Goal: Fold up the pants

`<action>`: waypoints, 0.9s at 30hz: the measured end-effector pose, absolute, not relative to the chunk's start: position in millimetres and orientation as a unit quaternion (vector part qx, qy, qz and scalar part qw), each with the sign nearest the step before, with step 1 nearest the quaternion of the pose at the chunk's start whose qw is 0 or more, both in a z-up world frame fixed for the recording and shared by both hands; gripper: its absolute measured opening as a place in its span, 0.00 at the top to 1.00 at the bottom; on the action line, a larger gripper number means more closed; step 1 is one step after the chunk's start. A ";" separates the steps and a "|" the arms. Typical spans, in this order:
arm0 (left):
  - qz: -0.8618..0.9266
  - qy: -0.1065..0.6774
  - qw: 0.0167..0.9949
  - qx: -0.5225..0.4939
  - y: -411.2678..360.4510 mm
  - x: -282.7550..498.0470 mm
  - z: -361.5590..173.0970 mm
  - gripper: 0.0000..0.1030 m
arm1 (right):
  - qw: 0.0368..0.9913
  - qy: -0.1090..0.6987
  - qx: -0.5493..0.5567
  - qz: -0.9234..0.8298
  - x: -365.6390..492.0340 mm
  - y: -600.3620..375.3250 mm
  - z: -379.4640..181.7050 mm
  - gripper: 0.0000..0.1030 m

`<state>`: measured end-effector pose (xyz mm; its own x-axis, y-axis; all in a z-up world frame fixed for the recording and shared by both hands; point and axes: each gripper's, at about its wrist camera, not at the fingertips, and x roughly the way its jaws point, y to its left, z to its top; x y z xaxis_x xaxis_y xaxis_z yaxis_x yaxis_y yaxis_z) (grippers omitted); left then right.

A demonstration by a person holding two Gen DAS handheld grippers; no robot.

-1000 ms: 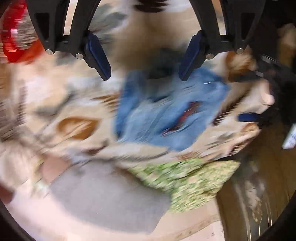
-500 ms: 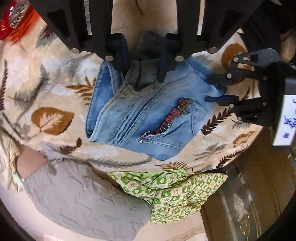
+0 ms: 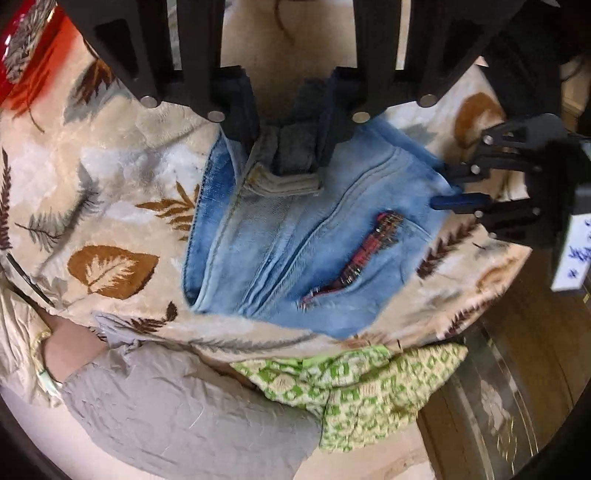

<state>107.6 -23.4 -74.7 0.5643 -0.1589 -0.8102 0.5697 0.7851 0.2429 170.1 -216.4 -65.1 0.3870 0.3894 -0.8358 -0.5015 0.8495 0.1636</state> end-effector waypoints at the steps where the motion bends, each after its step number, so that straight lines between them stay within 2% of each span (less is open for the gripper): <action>1: -0.205 0.404 0.857 0.247 -19.4 102.1 -71.5 0.20 | 0.837 0.475 -0.066 0.262 164.3 -221.3 -56.0 0.36; 2: -0.199 0.391 0.866 0.242 -14.6 96.8 -67.8 0.15 | 0.842 0.467 -0.073 0.259 161.1 -224.8 -51.5 0.27; 3: -0.196 0.380 0.874 0.232 -8.9 92.9 -64.6 0.15 | 0.851 0.451 -0.084 0.257 156.4 -229.9 -45.7 0.22; 11: -0.158 0.426 0.869 0.196 0.7 119.0 -99.6 0.15 | 0.830 0.454 -0.161 0.282 170.0 -220.1 -73.4 0.22; 12: -0.154 0.424 0.871 0.193 0.5 120.5 -100.9 0.15 | 0.828 0.451 -0.172 0.285 171.0 -215.6 -79.3 0.24; 14: -0.157 0.424 0.875 0.172 2.4 125.7 -100.5 0.24 | 0.821 0.456 -0.176 0.295 171.6 -209.7 -89.8 0.43; 15: -0.163 0.436 0.871 0.160 3.5 128.8 -101.1 0.45 | 0.815 0.463 -0.172 0.303 172.3 -207.7 -93.9 0.55; 16: -0.188 0.458 0.858 0.132 5.4 133.9 -102.4 0.59 | 0.810 0.475 -0.162 0.305 174.3 -206.3 -98.1 0.58; 19: -0.199 0.464 0.852 0.142 3.7 133.6 -102.6 0.66 | 0.815 0.468 -0.152 0.305 171.2 -208.3 -96.3 0.66; 21: -0.203 0.484 0.840 0.137 8.3 135.3 -112.0 0.67 | 0.816 0.473 -0.147 0.296 171.0 -215.6 -99.4 0.68; 23: -0.213 0.501 0.835 0.083 21.5 142.8 -116.8 0.66 | 0.810 0.491 -0.145 0.287 174.7 -219.2 -111.8 0.69; 27: -0.195 0.488 0.842 0.121 9.1 136.4 -113.8 0.65 | 0.816 0.489 -0.136 0.275 172.9 -218.6 -112.5 0.69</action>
<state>136.4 9.1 -113.8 0.4479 -0.2103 -0.8690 0.4468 0.8945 0.0138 172.9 -218.6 -112.5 0.3696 0.3162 -0.8737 -0.5823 0.8116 0.0474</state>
